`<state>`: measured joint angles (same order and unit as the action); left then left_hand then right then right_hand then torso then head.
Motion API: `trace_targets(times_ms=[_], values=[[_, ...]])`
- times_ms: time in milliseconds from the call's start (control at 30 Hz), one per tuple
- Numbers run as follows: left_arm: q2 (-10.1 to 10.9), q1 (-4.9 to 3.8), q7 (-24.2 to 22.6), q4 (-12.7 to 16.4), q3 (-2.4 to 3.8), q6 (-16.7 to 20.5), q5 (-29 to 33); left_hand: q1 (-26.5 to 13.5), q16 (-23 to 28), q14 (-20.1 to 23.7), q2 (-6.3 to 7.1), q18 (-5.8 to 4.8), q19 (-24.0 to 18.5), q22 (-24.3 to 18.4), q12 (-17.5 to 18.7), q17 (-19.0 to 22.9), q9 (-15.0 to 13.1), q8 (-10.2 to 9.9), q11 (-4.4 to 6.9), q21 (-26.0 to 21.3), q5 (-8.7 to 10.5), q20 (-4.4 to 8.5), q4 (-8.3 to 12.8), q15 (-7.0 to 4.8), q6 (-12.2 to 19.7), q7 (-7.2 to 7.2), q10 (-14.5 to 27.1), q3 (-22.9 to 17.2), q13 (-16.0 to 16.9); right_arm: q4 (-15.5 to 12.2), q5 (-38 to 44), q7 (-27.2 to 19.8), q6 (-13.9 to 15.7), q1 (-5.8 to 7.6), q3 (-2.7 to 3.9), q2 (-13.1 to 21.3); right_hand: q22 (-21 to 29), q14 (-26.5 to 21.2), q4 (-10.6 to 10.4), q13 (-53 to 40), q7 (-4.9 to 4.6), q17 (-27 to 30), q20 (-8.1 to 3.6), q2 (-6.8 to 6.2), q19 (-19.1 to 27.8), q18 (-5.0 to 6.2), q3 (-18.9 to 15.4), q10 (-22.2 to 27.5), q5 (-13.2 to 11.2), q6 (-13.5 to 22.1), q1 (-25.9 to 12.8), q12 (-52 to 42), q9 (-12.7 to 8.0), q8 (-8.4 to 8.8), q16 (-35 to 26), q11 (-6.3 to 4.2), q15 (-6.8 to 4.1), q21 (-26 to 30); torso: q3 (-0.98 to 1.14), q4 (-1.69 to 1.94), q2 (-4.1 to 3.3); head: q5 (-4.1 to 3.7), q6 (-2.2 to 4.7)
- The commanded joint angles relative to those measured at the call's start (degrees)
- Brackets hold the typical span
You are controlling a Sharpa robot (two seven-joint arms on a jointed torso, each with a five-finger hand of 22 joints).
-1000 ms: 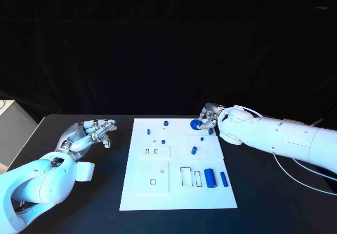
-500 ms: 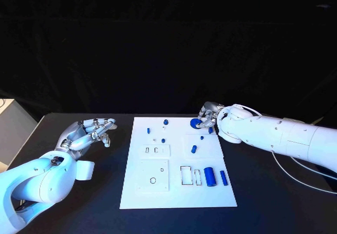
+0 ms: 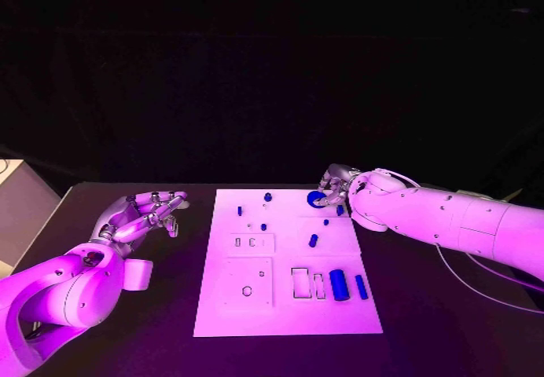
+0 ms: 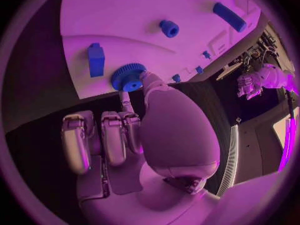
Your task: Assemble the parts on the task board
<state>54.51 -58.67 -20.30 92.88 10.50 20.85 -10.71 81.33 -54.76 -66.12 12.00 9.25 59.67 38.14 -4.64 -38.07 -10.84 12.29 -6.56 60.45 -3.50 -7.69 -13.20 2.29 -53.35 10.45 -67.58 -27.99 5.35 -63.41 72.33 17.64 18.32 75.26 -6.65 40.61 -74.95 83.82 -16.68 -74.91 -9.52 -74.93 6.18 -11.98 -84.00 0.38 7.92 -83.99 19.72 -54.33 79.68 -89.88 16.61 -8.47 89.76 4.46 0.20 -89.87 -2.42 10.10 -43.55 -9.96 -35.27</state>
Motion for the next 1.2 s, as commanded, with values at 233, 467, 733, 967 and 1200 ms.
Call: trace_targets(times_ms=[233, 467, 733, 967, 1200], values=[[-0.05, -0.01, 0.11, 0.11, 0.04, -1.1, -0.23, -0.11, -0.32, 0.48, -0.07, 0.6, -0.54, 0.15, -0.28, 0.07, -0.12, 0.36, 0.0, 0.43, 0.18, -0.15, 0.32, 0.03, 0.22, -0.01, 0.32, -0.24, 0.12, 0.42, 1.51, 0.21, 1.91, -0.87, -0.26, -0.64, -15.05, 6.18, 0.26, -15.09, 1.59, -15.07, -0.93, 1.25, -6.0, -0.38, 3.91, -6.01, 5.58, -3.61, 0.01, -0.12, 0.4, -1.92, 0.24, -1.01, -1.08, -0.13, -0.08, -0.04, -0.03, 0.02, -0.17], [-0.03, -0.01, 0.36, 0.13, 0.04, -1.1, -0.23, 0.09, -0.38, 0.52, -0.17, 0.61, -0.68, 0.17, -0.31, 0.08, -0.15, 0.37, -0.03, 0.53, 0.17, -0.15, 0.53, 0.03, 0.28, 0.03, 0.45, -0.42, 0.15, 0.09, 2.76, 0.0, 3.3, -1.03, -0.26, -0.63, -15.05, 6.18, 1.28, -15.09, 2.61, -15.07, -1.87, 0.62, -6.0, -0.38, 8.09, -6.01, 5.09, -5.74, 1.98, -0.12, 0.8, -3.1, 0.24, -1.95, -2.06, -0.13, -0.06, -0.04, 0.01, -0.12, 0.05], [0.03, 0.0, 0.65, 0.14, 0.04, -0.94, -0.3, 0.82, -0.53, 0.64, -0.31, 0.63, -0.99, 0.3, -0.47, 0.15, -0.24, 0.41, -0.08, 0.87, 0.15, -0.17, 1.34, 0.05, 0.44, 0.14, 0.69, -1.04, 0.25, -2.6, 8.93, -1.22, 9.58, -1.24, -0.27, 0.1, -15.05, 6.18, 2.32, -15.09, 2.71, -15.07, -2.16, 0.02, -6.0, -0.38, 10.9, -6.01, 5.3, -5.85, 3.01, -0.12, 0.97, -3.41, 0.24, -2.14, -2.25, -0.13, -0.01, 0.01, 0.06, 0.02, 0.29], [0.0, 0.0, 0.75, 0.15, 0.04, -0.92, -0.33, 1.12, -0.61, 0.7, -0.48, 0.65, -1.15, 0.4, -0.57, 0.19, -0.32, 0.5, -0.09, 1.07, 0.15, -0.18, 1.74, 0.06, 0.41, 0.12, 0.79, -1.48, 0.31, -7.13, 13.37, -2.56, 14.95, -1.33, -0.25, 0.89, -15.05, 6.18, 2.31, -15.09, 2.6, -15.07, -2.13, -0.39, -6.0, -0.38, 11.26, -6.01, 5.37, -5.71, 2.73, -0.12, 0.96, -3.38, 0.24, -2.05, -2.19, -0.13, 0.0, -0.02, 0.05, 0.08, 0.51], [-0.06, 0.0, 0.77, 0.18, 0.04, -0.97, -0.35, 1.15, -0.62, 0.71, -0.48, 0.64, -1.16, 0.42, -0.57, 0.2, -0.33, 0.52, -0.09, 1.1, 0.15, -0.18, 1.79, 0.06, 0.39, 0.12, 0.81, -1.52, 0.31, -11.12, 15.24, -2.8, 16.02, -1.33, -0.24, 0.39, -15.05, 6.18, 2.22, -15.09, 2.57, -15.07, -2.09, -0.71, -6.0, -0.38, 11.41, -6.01, 5.17, -5.74, 2.41, -0.12, 0.98, -3.42, 0.24, -2.02, -2.12, -0.13, -0.02, 0.02, 0.02, 0.26, 0.46]])
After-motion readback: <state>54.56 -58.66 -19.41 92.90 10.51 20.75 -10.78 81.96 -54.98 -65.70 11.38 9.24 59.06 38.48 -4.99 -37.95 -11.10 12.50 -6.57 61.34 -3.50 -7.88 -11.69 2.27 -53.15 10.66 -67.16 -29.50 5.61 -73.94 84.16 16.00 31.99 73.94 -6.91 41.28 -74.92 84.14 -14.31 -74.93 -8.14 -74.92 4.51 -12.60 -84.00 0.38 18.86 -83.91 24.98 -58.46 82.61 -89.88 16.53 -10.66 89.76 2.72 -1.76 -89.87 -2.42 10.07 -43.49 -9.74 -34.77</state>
